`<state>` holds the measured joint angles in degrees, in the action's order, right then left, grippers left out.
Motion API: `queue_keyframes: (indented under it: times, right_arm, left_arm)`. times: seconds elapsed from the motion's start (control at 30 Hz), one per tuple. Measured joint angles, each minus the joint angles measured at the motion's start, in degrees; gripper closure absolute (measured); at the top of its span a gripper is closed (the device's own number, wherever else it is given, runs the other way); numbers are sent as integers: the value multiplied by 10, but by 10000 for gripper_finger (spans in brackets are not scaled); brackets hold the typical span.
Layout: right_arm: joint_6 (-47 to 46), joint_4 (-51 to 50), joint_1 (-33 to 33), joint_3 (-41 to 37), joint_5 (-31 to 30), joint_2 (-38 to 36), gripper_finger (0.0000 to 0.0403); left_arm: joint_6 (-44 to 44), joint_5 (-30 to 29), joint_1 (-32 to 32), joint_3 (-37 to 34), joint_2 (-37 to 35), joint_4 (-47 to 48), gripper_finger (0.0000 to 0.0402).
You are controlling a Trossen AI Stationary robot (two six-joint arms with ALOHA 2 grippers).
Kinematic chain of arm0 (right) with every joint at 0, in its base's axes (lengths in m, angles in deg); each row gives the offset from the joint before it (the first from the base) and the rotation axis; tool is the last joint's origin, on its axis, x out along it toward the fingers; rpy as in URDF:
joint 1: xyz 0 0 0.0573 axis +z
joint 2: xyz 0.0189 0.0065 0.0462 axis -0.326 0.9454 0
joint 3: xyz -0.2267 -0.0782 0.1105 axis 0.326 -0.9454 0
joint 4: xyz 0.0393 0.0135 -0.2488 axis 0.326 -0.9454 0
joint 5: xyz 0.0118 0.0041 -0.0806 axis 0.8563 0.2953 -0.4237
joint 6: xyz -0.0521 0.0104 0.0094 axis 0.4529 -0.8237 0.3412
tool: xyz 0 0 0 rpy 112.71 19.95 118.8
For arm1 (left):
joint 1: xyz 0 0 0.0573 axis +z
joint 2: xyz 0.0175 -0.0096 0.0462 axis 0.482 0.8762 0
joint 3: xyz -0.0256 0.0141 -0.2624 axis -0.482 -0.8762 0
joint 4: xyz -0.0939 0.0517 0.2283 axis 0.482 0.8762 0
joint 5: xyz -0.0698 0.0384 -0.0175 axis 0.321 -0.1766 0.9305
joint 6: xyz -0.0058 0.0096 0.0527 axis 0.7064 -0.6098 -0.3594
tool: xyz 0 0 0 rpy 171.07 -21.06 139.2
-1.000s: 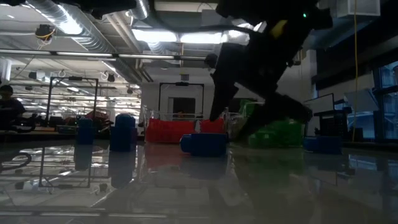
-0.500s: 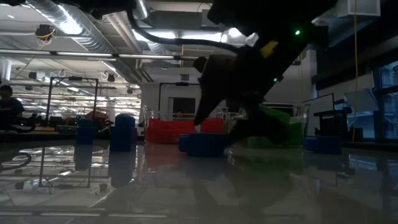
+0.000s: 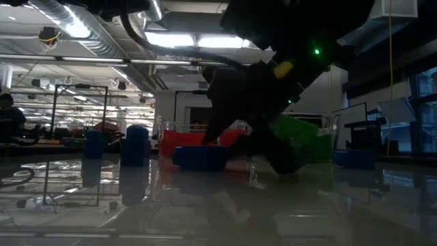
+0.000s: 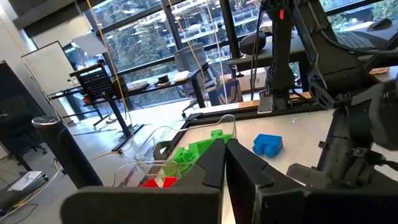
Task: Sort blocks
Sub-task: Put the blue game piece into the bottom transparent bin
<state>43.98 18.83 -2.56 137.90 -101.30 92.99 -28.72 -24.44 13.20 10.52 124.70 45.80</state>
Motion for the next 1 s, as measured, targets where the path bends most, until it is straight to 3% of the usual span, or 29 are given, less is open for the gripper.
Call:
queue_keyframes:
  times: [0.37, 0.63, 0.87, 1.0]
  right_arm:
    - [6, 30, 0, 1, -21, 4, 386]
    - [-29, -16, 7, -2, -17, -24, 392]
    - [-146, -156, 44, -1, -11, -156, 389]
    - [-249, -246, 74, -1, 26, -247, 394]
  left_arm:
    - [4, 0, 0, 0, 0, 2, 400]
    - [4, 0, 0, 0, 0, 4, 399]
    - [4, 0, 0, 0, 0, 9, 398]
    - [9, 0, 0, 0, 0, 9, 400]
